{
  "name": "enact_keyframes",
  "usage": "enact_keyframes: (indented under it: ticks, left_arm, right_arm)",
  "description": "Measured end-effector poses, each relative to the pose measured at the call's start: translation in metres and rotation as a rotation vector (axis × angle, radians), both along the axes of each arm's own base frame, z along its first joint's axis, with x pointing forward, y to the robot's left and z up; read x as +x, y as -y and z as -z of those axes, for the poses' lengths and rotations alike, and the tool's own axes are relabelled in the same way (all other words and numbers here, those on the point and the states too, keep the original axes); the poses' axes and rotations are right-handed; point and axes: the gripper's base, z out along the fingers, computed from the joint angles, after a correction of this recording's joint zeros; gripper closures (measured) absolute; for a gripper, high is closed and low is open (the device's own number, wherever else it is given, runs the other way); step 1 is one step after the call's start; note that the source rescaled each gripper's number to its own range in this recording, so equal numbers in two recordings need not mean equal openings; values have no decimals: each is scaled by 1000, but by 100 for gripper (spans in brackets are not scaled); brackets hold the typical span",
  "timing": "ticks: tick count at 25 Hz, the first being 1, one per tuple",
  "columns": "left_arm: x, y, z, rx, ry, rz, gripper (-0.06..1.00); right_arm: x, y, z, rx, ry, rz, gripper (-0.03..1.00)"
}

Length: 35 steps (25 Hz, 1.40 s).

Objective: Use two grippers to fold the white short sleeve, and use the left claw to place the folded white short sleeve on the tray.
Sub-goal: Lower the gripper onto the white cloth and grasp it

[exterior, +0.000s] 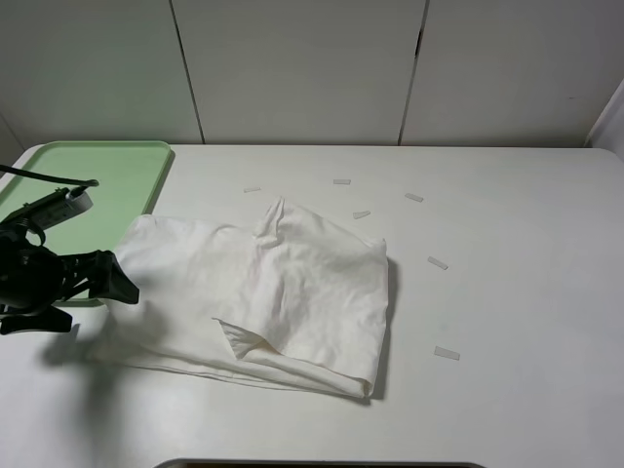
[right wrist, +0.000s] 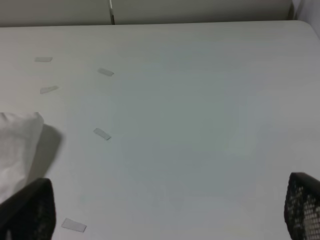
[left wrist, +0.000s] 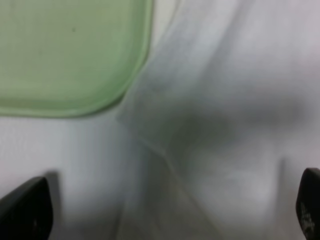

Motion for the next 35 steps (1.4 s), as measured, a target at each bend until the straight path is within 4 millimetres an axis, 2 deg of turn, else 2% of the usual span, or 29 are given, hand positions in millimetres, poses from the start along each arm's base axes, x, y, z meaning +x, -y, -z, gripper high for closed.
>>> enact_keyframes:
  ticks: [5, 10, 16, 20, 27, 29, 33, 35]
  left_arm:
    - [2, 4, 15, -7, -52, 1, -2]
    - [4, 6, 17, -15, -58, -1, 1]
    - [8, 13, 18, -11, -50, 17, 17]
    - [14, 25, 18, -20, -39, 35, 25]
    - [16, 39, 18, 10, -11, 64, 26]
    - [16, 41, 18, 19, -6, 70, 31]
    - [16, 43, 20, 25, -12, 71, 52]
    - [15, 44, 20, 24, -12, 73, 56]
  right_arm:
    - [0, 0, 0, 0, 0, 0, -3]
    - [0, 0, 0, 0, 0, 0, -3]
    - [0, 0, 0, 0, 0, 0, -3]
    - [0, 0, 0, 0, 0, 0, -3]
    - [0, 0, 0, 0, 0, 0, -3]
    - [0, 0, 0, 0, 0, 0, -3]
    - [0, 0, 0, 0, 0, 0, -3]
    - [0, 0, 0, 0, 0, 0, -3]
